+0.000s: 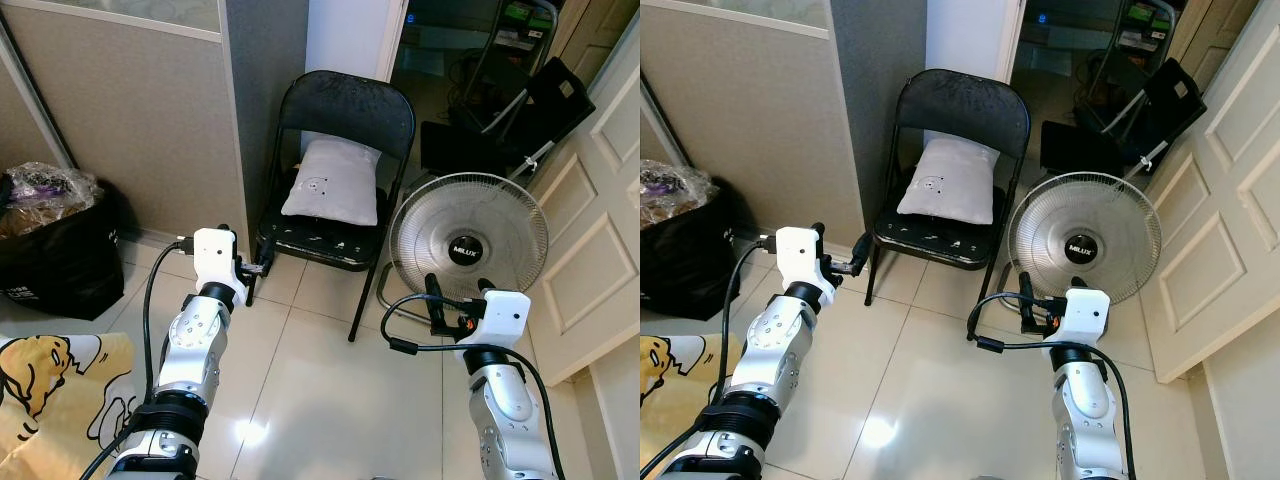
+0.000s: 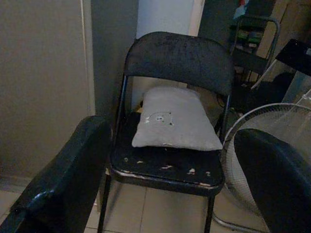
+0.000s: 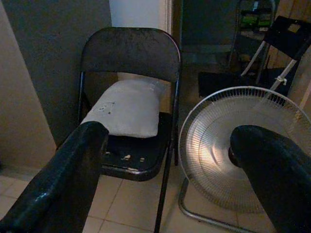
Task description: Clean up the room
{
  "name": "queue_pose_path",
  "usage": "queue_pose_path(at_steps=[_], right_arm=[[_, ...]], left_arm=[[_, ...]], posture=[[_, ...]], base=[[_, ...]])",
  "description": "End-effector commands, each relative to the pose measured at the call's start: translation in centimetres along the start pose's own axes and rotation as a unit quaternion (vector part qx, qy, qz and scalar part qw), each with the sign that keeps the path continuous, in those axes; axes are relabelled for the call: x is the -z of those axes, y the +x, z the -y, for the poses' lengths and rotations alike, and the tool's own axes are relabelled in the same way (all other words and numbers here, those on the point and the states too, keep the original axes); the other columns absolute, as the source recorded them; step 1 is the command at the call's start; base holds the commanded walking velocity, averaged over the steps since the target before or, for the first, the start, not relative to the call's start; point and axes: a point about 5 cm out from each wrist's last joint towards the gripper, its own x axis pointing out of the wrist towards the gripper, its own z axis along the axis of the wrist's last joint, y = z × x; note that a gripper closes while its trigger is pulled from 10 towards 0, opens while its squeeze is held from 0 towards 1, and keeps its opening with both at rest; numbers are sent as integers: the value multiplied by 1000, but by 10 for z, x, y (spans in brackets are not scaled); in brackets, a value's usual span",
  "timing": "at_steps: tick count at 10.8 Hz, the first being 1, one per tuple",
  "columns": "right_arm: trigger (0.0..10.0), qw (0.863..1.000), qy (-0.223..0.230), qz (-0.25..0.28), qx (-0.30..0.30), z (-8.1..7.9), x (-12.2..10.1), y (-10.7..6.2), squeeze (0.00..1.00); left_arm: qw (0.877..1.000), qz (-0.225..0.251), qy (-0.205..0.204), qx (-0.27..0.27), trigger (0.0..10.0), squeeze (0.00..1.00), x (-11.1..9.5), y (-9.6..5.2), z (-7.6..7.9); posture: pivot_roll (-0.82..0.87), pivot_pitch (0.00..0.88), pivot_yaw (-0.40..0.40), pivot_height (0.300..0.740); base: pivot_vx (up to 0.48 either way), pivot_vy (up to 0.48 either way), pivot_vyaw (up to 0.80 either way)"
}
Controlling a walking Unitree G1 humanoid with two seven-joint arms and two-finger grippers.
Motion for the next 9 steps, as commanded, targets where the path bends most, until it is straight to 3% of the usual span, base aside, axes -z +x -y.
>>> queue_pose_path(at_steps=[1, 3, 5, 6, 7, 8, 9], right_arm=[[10000, 993, 42, -87, 68, 7, 12, 31, 0], [10000, 994, -16, -110, -14, -15, 15, 34, 0], [10000, 993, 2, -114, -3, -13, 17, 36, 0], [10000, 995, 6, -97, 24, -4, 14, 35, 0], [10000, 997, -4, -61, 54, 9, 9, 25, 0], [10000, 996, -32, -57, 63, 18, 10, 15, 0], [10000, 993, -45, -72, 80, 33, 18, 1, 0]], left_arm=[[973, -217, -48, 65, 10000, 0, 54, 0, 51], [988, -119, -20, 95, 10000, 0, 30, 8, 41], [986, -131, -7, 100, 10000, 0, 31, 11, 45], [989, -124, -10, 81, 10000, 0, 30, 12, 40], [994, -96, -27, 37, 10000, 0, 25, 8, 18], [997, -74, -22, 12, 10000, 0, 22, 1, 0], [998, -64, -28, 11, 10000, 0, 25, -9, -8]], posture=[[-120, 0, 14, 740], [-109, 0, 21, 740], [-128, 0, 40, 740], [-136, 0, 47, 740], [-141, 0, 51, 740], [-139, 0, 42, 740], [-130, 0, 2, 740]], base=[[0, 0, 0], [0, 0, 0], [0, 0, 0], [0, 0, 0], [0, 0, 0], [0, 0, 0], [0, 0, 0]])
